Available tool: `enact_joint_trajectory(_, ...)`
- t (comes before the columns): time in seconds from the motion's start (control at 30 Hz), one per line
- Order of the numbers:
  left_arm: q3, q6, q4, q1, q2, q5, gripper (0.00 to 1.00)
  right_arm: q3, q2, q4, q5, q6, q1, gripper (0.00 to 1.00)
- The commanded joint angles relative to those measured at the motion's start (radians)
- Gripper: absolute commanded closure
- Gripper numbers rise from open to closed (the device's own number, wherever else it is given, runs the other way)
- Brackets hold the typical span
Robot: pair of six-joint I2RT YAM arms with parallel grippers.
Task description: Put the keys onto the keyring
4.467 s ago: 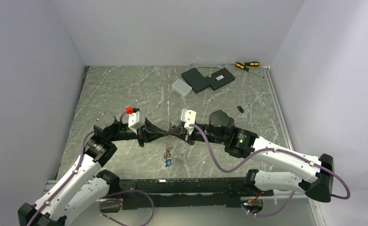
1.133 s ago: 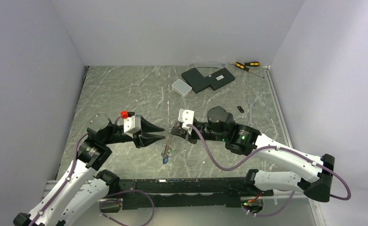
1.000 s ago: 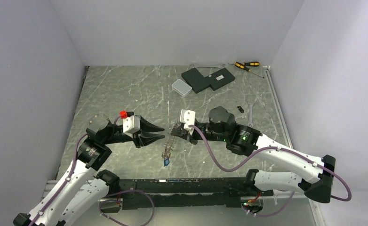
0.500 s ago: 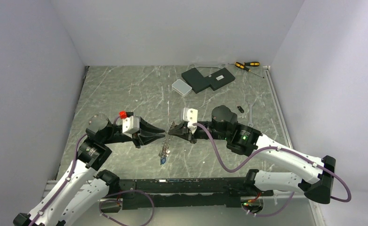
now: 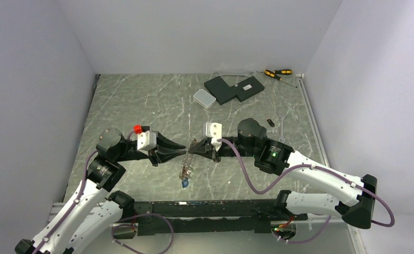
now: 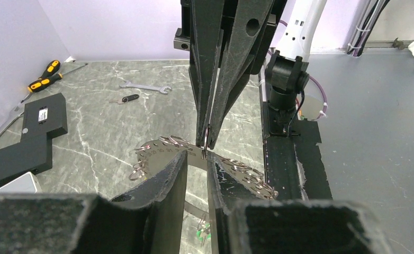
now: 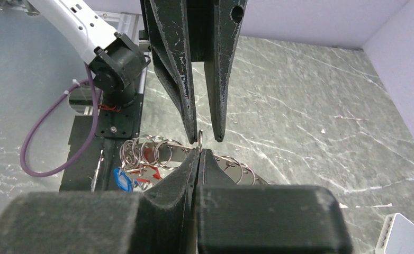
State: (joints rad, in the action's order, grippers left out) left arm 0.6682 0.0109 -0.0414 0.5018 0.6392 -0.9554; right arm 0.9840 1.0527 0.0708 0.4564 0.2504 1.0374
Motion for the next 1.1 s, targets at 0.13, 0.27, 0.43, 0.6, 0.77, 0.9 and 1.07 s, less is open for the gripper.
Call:
enact_joint_trajectory(0.13, 0.003, -0.04, -0.05, 0.001, 0.008, -0.04, 0.76, 0.037, -0.004, -0.109, 0.044, -0.01, -0.007, 1.0)
enact_joint_trajectory(0.27, -0.001, -0.042, -0.059, 0.001, 0.005, -0.042, 0.77, 0.041, 0.0, -0.112, 0.052, -0.013, -0.007, 1.0)
enact_joint_trajectory(0.43, -0.003, -0.039, -0.058, 0.001, 0.005, -0.044, 0.77, 0.042, 0.003, -0.12, 0.057, -0.016, -0.008, 1.0)
enact_joint_trajectory(0.6, -0.001, -0.037, -0.053, 0.001, 0.004, -0.045, 0.81, 0.039, 0.004, -0.131, 0.065, -0.023, -0.013, 1.0)
enact_joint_trajectory(0.77, 0.0, -0.035, -0.051, 0.0, 0.005, -0.049, 0.86, 0.045, 0.009, -0.132, 0.073, -0.025, -0.014, 1.0)
enact_joint_trajectory(0.9, 0.001, -0.035, -0.052, 0.001, 0.004, -0.052, 0.92, 0.045, 0.01, -0.14, 0.08, -0.029, -0.016, 1.0)
enact_joint_trajectory(1.07, 0.001, -0.037, -0.048, 0.001, 0.003, -0.054, 1.0, 0.039, 0.012, -0.152, 0.084, -0.038, -0.016, 1.0)
